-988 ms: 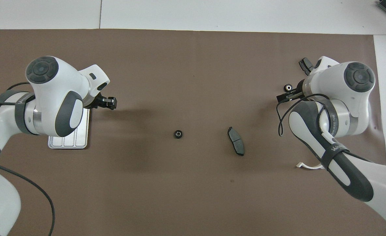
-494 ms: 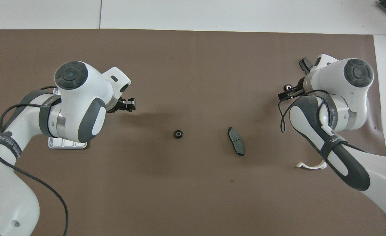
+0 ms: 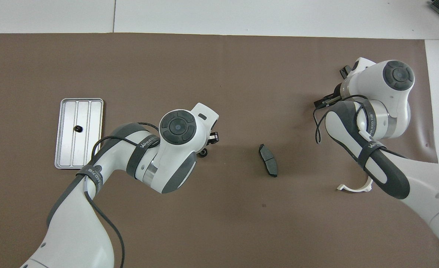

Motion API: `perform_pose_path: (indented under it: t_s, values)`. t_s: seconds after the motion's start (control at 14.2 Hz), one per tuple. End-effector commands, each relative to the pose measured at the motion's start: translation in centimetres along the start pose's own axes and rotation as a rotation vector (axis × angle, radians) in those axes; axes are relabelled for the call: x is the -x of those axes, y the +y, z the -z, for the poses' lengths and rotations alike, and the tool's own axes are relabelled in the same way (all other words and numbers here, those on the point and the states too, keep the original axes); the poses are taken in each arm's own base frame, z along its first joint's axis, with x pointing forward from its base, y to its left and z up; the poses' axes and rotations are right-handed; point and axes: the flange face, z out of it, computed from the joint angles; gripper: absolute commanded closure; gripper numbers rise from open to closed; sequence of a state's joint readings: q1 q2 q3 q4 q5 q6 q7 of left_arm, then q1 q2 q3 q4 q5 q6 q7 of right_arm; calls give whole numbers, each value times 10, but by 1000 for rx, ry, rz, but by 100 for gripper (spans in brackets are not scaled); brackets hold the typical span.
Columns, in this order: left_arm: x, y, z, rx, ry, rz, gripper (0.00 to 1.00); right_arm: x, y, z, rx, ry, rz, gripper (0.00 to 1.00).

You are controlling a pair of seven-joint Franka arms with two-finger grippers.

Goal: Pick bearing gear from pile to tray
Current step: 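Move the left gripper to the middle bearing and grasp it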

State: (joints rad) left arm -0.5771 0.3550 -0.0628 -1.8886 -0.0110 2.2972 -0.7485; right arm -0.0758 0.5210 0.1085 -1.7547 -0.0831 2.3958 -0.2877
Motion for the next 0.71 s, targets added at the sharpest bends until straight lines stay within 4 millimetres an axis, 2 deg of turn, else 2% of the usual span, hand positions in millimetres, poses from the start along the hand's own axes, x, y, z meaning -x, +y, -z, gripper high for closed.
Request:
perform_pose_path:
  t_s: [0.0, 0.28, 0.49, 0.64]
  values:
    - [2, 6, -13, 14, 7, 21, 46, 3, 2, -4, -17, -8, 27, 27]
    - [11, 10, -21, 12, 6, 9, 47, 3, 3, -4, -18, -10, 25, 39]
    - [15, 8, -27, 4, -3, 5, 48, 4, 3, -5, -18, -11, 25, 69]
    - [19, 7, -30, -4, -11, 3, 48, 3, 2, -4, -21, -10, 22, 84]
